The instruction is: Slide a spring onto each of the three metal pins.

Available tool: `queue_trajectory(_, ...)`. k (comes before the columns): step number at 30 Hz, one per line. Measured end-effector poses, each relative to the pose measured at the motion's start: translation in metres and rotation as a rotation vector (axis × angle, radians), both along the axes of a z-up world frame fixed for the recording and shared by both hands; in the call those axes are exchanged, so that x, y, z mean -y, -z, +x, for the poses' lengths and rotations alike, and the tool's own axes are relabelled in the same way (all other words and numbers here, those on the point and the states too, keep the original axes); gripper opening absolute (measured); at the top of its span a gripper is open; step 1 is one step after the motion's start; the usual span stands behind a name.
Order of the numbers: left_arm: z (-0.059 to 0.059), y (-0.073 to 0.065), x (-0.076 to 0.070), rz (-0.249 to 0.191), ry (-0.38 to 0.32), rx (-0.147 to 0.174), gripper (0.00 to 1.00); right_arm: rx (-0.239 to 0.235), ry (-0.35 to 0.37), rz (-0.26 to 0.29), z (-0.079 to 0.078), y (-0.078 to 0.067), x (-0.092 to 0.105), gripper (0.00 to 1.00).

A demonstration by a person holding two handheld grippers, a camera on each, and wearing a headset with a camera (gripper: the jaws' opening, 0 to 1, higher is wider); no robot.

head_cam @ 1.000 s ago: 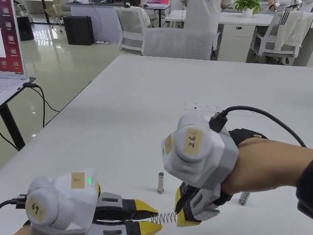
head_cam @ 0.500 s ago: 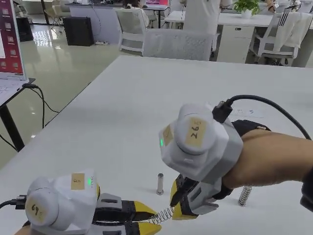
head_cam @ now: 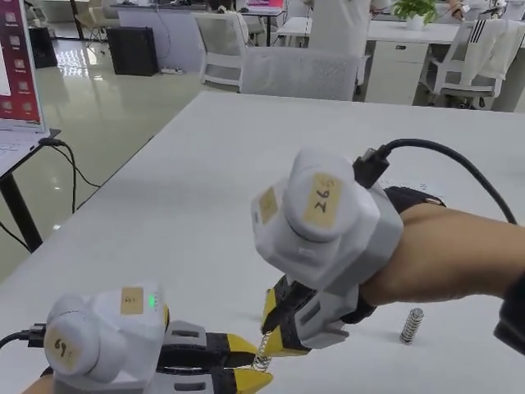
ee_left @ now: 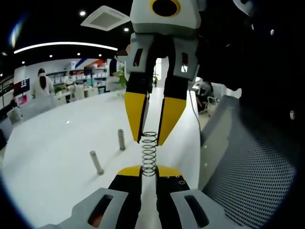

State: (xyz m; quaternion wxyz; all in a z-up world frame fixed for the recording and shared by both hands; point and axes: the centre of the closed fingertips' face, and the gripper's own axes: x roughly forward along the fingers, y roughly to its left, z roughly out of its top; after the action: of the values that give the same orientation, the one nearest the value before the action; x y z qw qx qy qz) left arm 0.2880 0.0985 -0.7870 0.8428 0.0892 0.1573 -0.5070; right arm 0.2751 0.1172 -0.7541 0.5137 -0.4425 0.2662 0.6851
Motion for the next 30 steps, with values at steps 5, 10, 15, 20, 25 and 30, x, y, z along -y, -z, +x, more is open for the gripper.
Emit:
queue_trajectory(5, 0.001, -0.001, 0.001, -0.003, -0.001, 0.004, 0.02, -0.001, -0.001, 0.018, 0.0, -0.002, -0.005, 0.08)
queue_trajectory(10, 0.002, -0.002, 0.0, -0.009, -0.006, 0.003, 0.02, 0.001, -0.003, 0.022, 0.0, -0.002, -0.005, 0.08)
queue_trajectory(15, 0.003, -0.002, 0.0, -0.011, -0.008, 0.006, 0.02, -0.012, 0.007, 0.013, 0.001, 0.0, -0.004, 0.11)
queue_trajectory(20, 0.003, -0.002, 0.0, -0.013, -0.008, 0.007, 0.02, -0.025, 0.011, -0.004, 0.001, 0.006, -0.002, 0.11)
queue_trajectory(25, 0.003, -0.003, 0.0, -0.012, -0.005, 0.013, 0.02, -0.043, 0.015, -0.019, 0.001, 0.012, -0.002, 0.11)
queue_trajectory(30, 0.003, -0.003, 0.001, -0.011, -0.001, 0.018, 0.02, -0.049, 0.015, -0.027, 0.001, 0.015, -0.001, 0.1)
